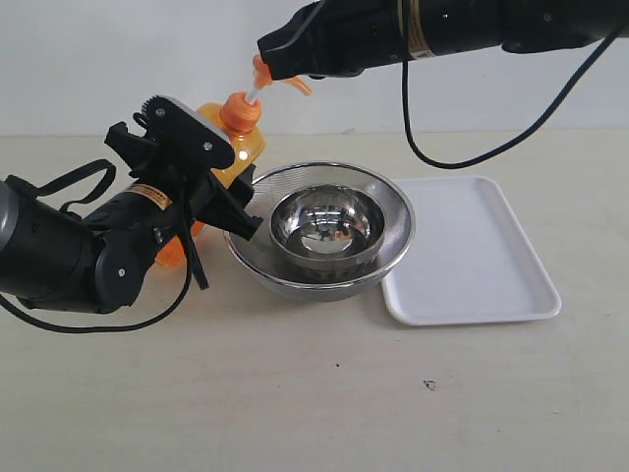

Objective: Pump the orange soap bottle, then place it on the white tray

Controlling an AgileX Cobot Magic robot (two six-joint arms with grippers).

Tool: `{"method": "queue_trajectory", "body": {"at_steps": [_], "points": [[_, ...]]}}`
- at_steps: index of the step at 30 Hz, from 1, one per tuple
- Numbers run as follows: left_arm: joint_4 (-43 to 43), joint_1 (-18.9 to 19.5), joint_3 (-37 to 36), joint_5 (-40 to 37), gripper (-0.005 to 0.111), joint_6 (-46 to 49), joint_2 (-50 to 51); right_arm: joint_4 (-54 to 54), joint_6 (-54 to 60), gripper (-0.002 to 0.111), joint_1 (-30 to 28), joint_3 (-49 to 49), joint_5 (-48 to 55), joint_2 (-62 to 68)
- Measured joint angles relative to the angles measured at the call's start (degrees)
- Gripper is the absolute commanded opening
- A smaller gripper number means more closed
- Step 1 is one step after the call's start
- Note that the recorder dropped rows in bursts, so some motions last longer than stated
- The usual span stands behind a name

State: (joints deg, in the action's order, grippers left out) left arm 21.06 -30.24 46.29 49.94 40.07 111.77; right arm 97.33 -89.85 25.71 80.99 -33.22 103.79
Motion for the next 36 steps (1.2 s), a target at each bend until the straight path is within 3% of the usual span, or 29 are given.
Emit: {"method": "queue_trajectory", "body": {"at_steps": [36], "points": [[0.6,0.3,0.0,0.0,0.005,0.3,0.0,-1.0,-1.2,0.000,-0.1,0.5,-2.8,1.3]]}}
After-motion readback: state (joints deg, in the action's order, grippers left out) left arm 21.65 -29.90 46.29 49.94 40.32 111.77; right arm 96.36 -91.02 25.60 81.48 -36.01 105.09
